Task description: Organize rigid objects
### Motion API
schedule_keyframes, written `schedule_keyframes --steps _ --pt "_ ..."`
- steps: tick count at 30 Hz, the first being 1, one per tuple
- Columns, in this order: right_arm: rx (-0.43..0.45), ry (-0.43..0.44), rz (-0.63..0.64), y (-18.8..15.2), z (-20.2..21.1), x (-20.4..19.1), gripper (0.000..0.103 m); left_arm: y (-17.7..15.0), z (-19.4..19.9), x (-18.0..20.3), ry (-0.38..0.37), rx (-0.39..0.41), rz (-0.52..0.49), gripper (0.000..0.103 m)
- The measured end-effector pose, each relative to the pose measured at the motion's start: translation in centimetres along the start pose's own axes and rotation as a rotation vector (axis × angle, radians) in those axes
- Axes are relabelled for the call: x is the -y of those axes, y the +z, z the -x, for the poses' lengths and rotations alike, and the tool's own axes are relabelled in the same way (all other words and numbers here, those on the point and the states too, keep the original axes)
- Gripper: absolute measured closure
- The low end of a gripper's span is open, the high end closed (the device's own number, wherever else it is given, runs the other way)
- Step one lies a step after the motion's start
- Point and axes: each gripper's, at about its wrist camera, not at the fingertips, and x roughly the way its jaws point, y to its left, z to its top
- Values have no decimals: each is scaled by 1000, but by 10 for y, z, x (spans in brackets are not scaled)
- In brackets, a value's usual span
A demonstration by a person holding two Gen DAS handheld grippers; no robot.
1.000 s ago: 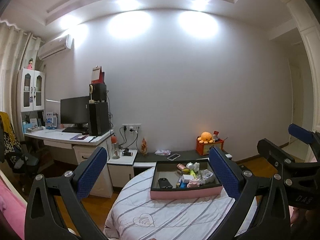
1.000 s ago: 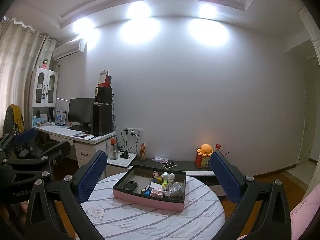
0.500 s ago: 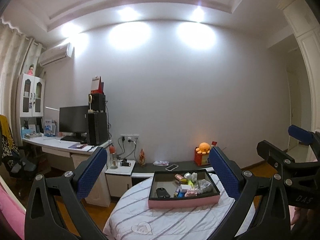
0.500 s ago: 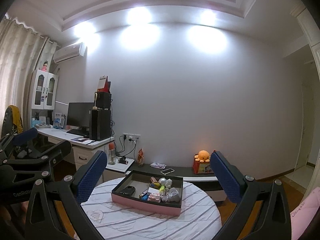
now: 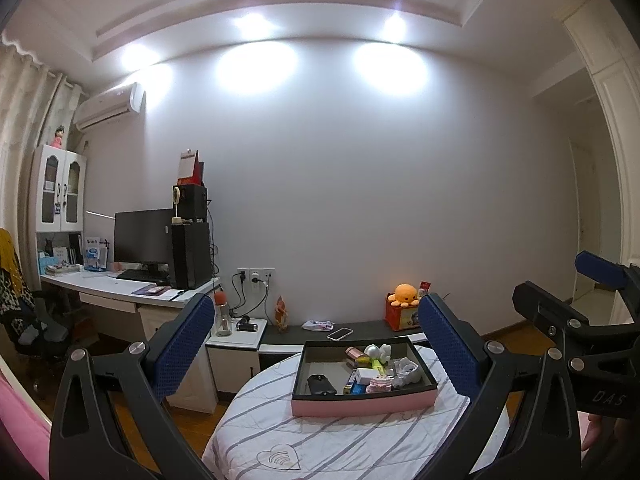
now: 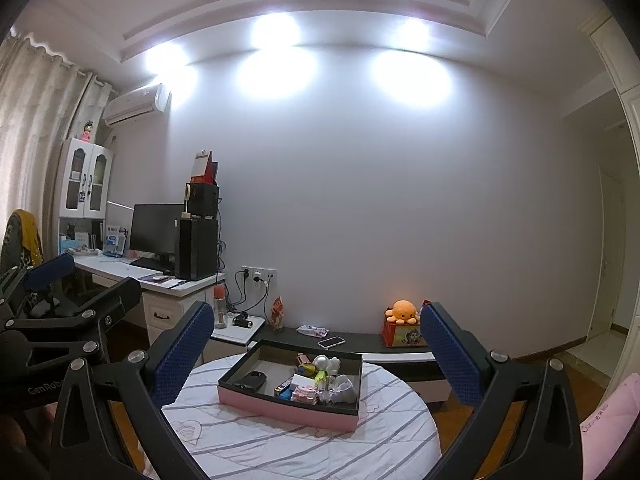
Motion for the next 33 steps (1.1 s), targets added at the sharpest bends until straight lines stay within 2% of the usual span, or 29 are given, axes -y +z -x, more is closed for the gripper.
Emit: schedule_keyframes --steps 33 --pt "-32 -3 23 -8 -6 -4 0 -9 -9 5 11 3 -10 0"
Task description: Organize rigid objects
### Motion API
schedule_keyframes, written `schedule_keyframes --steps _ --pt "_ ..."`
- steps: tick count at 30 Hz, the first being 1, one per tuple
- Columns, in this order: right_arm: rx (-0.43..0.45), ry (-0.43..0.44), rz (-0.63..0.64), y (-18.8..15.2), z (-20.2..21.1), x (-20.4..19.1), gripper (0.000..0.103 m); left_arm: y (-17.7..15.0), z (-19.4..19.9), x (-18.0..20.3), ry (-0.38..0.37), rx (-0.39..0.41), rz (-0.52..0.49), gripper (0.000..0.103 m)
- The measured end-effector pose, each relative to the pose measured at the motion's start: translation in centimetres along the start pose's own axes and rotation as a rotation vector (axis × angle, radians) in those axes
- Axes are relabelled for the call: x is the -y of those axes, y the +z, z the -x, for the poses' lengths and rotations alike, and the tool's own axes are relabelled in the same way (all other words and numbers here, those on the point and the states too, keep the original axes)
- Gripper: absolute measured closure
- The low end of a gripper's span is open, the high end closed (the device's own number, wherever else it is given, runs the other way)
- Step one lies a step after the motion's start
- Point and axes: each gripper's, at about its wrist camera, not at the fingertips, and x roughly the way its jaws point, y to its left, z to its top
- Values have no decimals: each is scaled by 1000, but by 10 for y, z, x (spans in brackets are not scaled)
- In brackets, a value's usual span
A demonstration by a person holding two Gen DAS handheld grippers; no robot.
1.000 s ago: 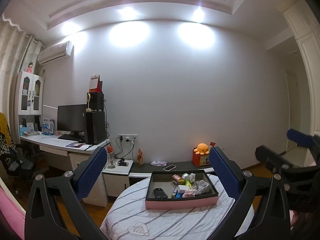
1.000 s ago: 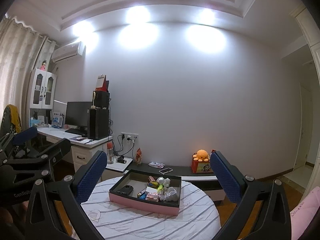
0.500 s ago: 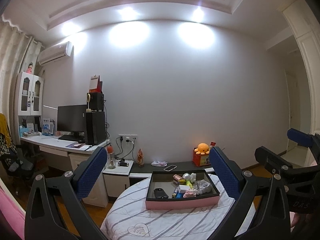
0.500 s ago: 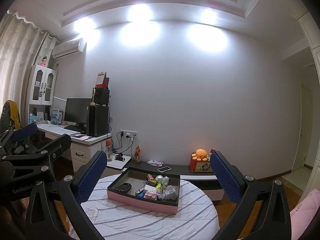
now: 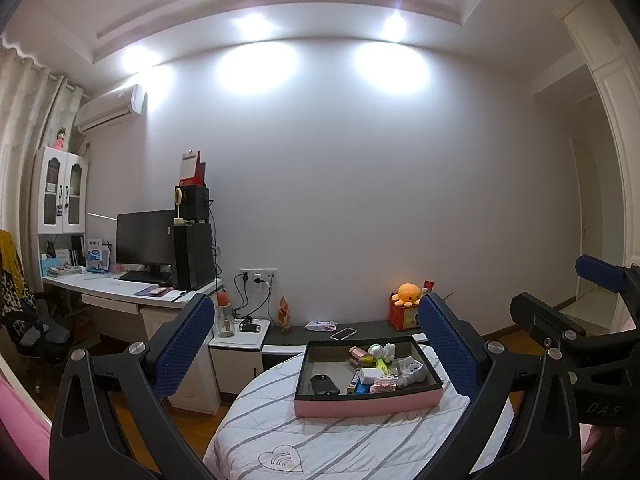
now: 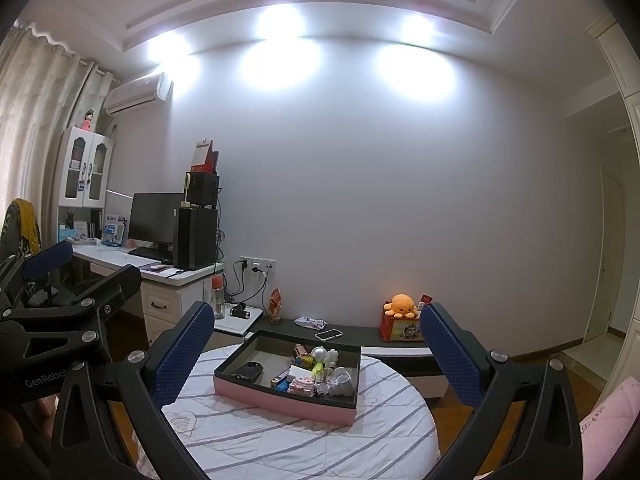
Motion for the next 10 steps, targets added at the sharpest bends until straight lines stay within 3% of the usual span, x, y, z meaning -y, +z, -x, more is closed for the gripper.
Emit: schedule_keyframes --steps 10 --pt "-7 2 -2 -2 -1 2 0 -2 0 -1 -3 -4 -4 0"
